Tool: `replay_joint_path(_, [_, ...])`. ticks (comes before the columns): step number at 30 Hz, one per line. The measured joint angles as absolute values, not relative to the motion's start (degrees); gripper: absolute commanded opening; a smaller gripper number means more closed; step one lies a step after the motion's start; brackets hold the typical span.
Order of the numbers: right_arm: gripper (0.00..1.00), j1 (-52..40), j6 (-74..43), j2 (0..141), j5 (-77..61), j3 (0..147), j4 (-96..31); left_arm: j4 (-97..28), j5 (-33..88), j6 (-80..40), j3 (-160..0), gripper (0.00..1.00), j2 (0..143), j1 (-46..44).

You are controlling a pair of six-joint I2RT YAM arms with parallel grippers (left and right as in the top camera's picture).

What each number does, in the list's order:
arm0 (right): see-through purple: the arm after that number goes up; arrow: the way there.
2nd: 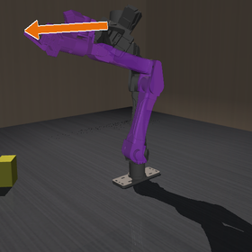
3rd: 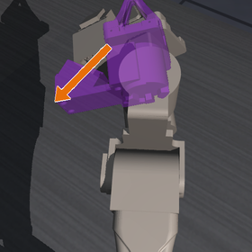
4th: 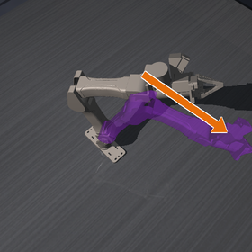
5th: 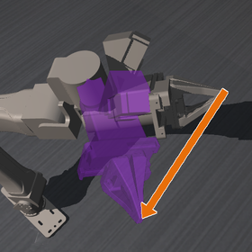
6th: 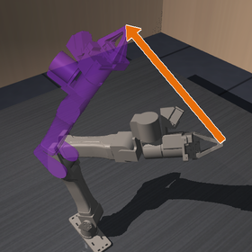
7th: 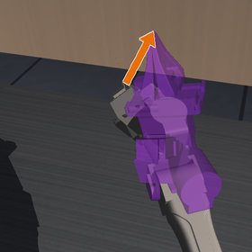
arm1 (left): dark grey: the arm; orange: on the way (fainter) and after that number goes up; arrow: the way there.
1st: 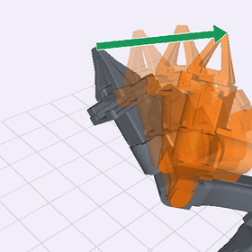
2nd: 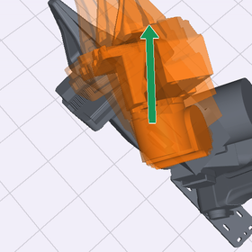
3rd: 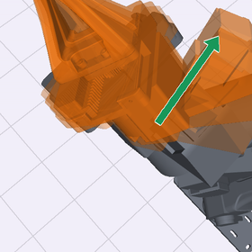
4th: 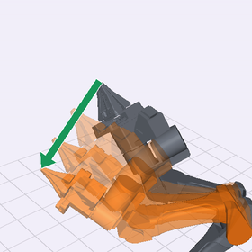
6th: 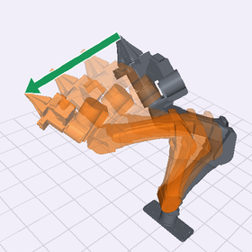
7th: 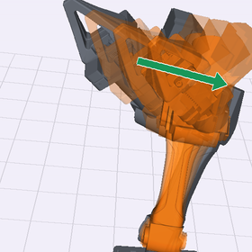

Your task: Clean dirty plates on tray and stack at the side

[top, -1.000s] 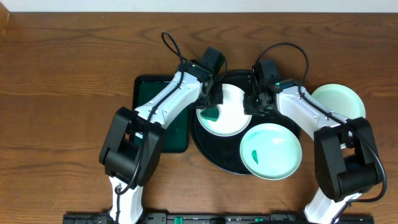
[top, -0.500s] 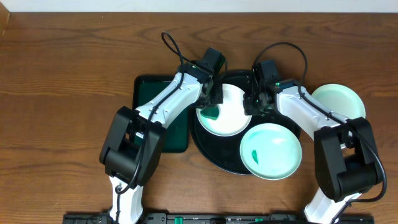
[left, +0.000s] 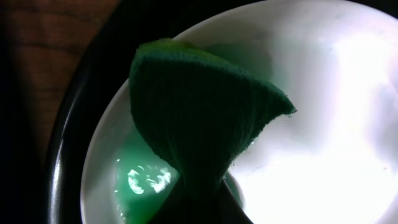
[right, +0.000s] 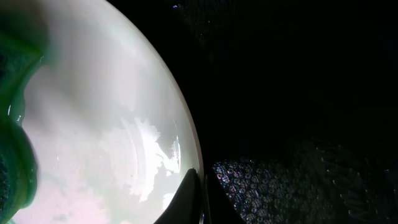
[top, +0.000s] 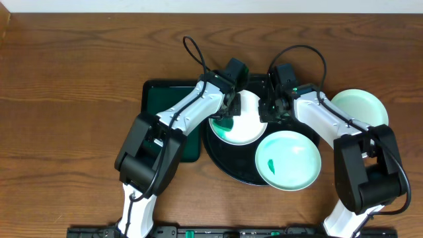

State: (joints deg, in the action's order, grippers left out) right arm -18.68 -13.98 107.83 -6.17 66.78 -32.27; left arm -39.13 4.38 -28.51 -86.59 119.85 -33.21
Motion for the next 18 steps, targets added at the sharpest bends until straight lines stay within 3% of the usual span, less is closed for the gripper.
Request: replay_joint_path(18, [0.01,-18.7,-14.0,107.8,-6.2,66.8,-32.3,-38.0,4.4,-29.9,-85.7,0.07,120.3,-33.3])
